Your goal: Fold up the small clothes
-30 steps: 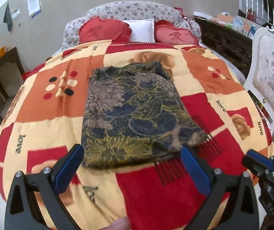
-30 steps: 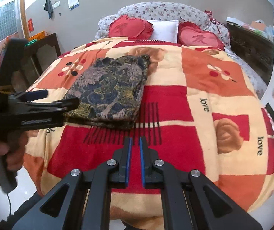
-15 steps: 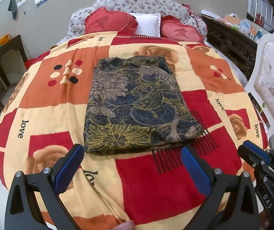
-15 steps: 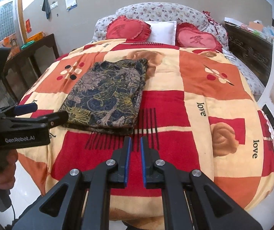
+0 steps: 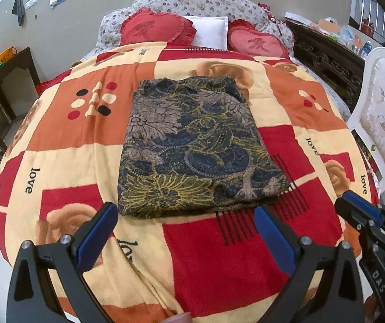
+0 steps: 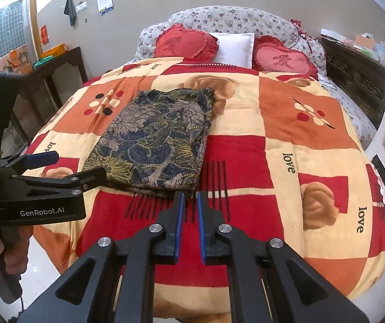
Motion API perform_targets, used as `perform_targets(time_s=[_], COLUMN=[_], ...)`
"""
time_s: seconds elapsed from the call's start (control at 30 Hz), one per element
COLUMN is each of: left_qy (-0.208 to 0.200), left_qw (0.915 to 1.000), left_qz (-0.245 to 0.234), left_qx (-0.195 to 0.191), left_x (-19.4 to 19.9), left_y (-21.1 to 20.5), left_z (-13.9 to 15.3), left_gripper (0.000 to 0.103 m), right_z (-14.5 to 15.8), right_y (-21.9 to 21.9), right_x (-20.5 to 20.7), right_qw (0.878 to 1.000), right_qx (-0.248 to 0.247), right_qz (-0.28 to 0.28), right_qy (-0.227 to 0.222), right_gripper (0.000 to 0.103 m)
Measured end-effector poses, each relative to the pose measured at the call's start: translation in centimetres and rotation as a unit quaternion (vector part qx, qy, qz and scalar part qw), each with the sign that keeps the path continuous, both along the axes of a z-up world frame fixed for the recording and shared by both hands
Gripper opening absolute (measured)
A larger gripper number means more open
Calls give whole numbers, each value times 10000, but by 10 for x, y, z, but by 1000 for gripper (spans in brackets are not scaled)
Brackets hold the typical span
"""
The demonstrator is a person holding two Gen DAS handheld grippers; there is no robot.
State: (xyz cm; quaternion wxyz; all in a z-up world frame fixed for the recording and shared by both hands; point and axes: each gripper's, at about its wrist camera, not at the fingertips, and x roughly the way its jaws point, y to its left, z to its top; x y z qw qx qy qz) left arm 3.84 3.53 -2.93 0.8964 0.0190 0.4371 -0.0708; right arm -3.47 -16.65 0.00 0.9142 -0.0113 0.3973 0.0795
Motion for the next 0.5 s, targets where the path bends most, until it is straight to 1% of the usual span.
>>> perform_targets(time_s=[0.1, 0.17, 0.2, 0.27, 0.4, 0.5], left_qy=[-44, -53, -61, -89, -116, -79], left_qw=[10000, 10000, 9999, 9998, 9998, 9998], left_qz=[-21, -50, -78, -130, -62, 44], left_qx=[7, -39, -60, -84, -137, -151], left_x=[-1, -3, -4, -5, -4, 0], left_y=[0, 0, 0, 0, 5, 11], left_z=[1, 2, 3, 4, 8, 10], left_gripper=[103, 103, 103, 103, 103, 103], right_z=[0, 1, 2, 4, 8, 11], right_y=[0, 0, 0, 1, 3, 5], right_x=[5, 7, 7, 9, 12, 15], right_qw=[9997, 9990, 9990, 9992, 9996, 9995], right_qx=[-139, -318, -337, -260, -44, -78], right_qz=[-188, -293, -288, -276, -217, -255], right_qy=[111, 56, 24, 79, 184, 164], right_gripper=[10, 11, 18, 24, 24, 24])
